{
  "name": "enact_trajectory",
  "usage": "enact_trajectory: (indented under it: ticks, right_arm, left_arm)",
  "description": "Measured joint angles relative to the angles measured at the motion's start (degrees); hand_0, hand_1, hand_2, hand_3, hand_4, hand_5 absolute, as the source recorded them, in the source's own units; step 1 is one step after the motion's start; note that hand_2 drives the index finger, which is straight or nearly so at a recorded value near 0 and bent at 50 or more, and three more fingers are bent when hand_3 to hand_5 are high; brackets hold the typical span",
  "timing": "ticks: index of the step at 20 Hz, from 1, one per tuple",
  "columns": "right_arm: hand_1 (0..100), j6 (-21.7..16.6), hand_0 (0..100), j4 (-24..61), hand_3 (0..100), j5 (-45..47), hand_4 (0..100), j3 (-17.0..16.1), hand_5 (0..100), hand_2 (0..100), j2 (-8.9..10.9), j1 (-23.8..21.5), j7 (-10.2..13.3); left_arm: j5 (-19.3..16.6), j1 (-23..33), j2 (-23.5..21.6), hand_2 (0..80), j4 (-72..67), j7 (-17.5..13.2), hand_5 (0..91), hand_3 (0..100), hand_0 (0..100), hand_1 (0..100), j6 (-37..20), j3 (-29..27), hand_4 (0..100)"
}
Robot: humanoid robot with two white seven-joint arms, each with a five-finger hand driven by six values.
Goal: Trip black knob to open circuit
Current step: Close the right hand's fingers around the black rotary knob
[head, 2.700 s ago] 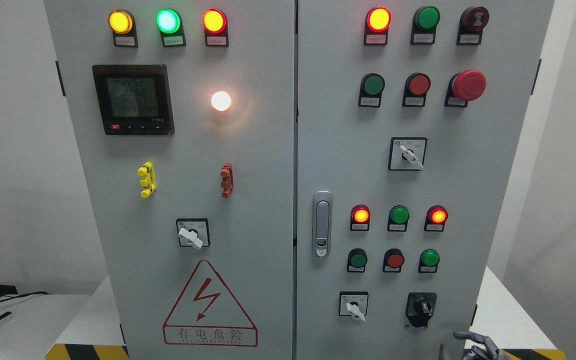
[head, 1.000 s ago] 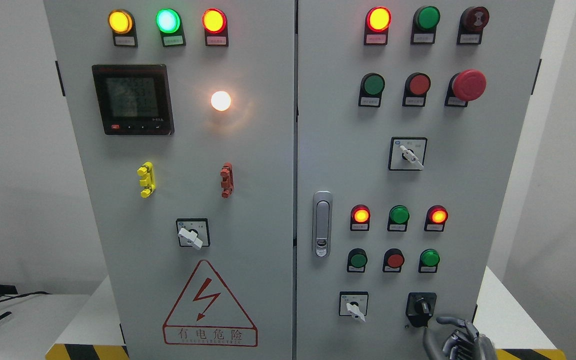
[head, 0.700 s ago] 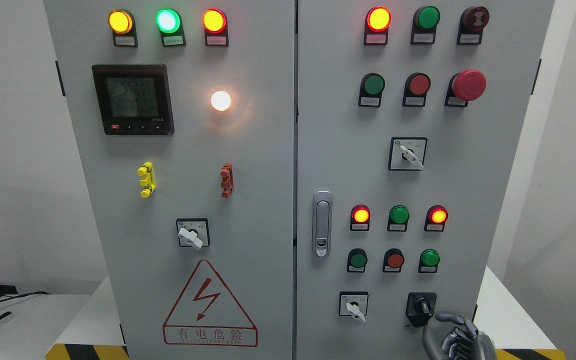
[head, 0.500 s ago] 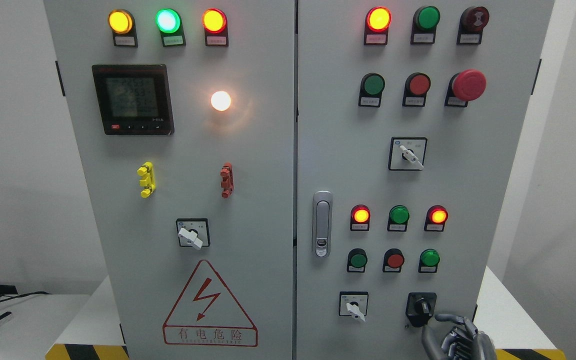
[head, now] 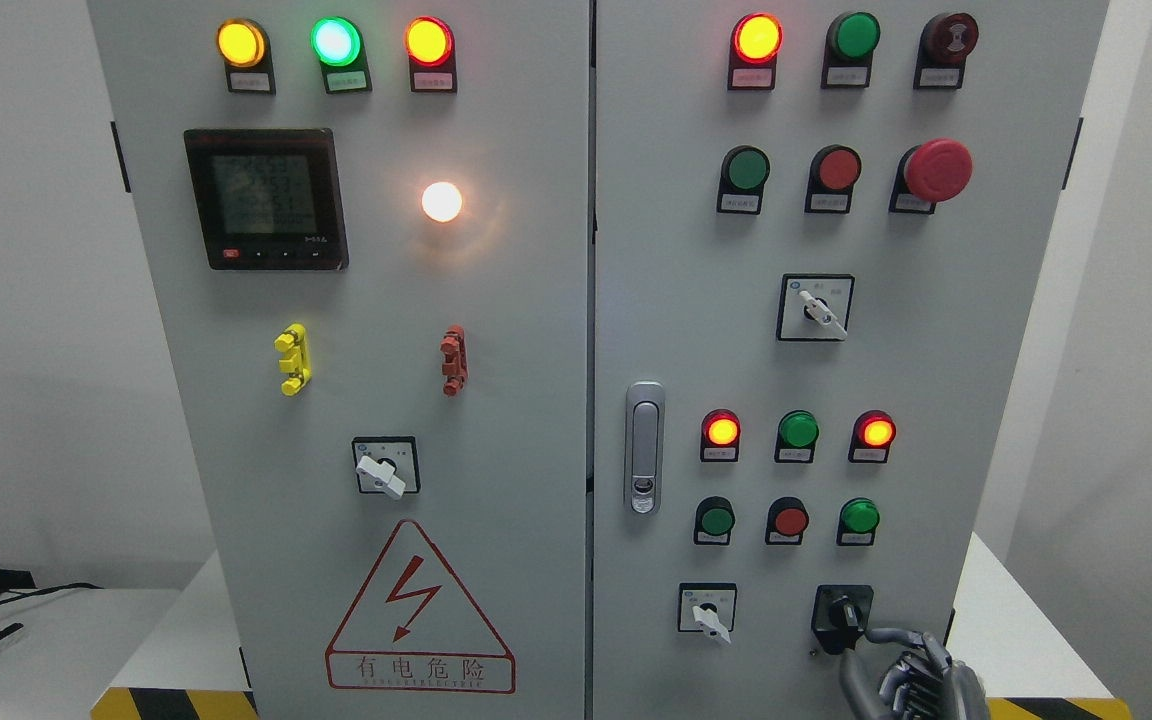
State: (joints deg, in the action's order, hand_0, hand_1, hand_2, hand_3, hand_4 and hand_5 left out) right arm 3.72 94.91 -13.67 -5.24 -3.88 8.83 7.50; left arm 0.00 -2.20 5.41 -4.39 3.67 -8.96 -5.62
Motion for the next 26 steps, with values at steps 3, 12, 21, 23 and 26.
enact_trajectory:
  ticks: [3,12,21,23,26]
  right_arm:
    - [72,0.00,36,0.00,90,0.02,100,0.12,100,45,-0.02,0.00,-0.01]
    - [73,0.21,34,0.00,90,0.04,100,0.51,100,46,-0.08,0.08,-0.02]
    - [73,0.64,33,-0.03,91,0.05,100,0.97,100,47,-0.11,0.31,-0.02]
    - [73,0.64,33,-0.04,91,0.05,100,1.05,100,48,-0.12,0.34,-0.02]
    - [73,0.65,34,-0.03,92,0.05,100,1.15,100,48,-0.12,0.37,-0.02]
  left_arm:
    - [0.00,0.00,-0.01,0.0,0.00,0.00,0.0,0,12,39,0.00,0.00,0]
    - [0.00,0.00,-0.01,0.0,0.00,0.00,0.0,0,12,39,0.00,0.00,0]
    - [0.00,0.00,0.00,0.0,0.00,0.00,0.0,0,12,39,0.00,0.00,0]
    - [0.00,0.00,0.00,0.0,0.00,0.00,0.0,0,12,39,0.00,0.00,0]
    - [0.00,0.00,0.00,0.0,0.00,0.00,0.0,0,12,39,0.00,0.00,0]
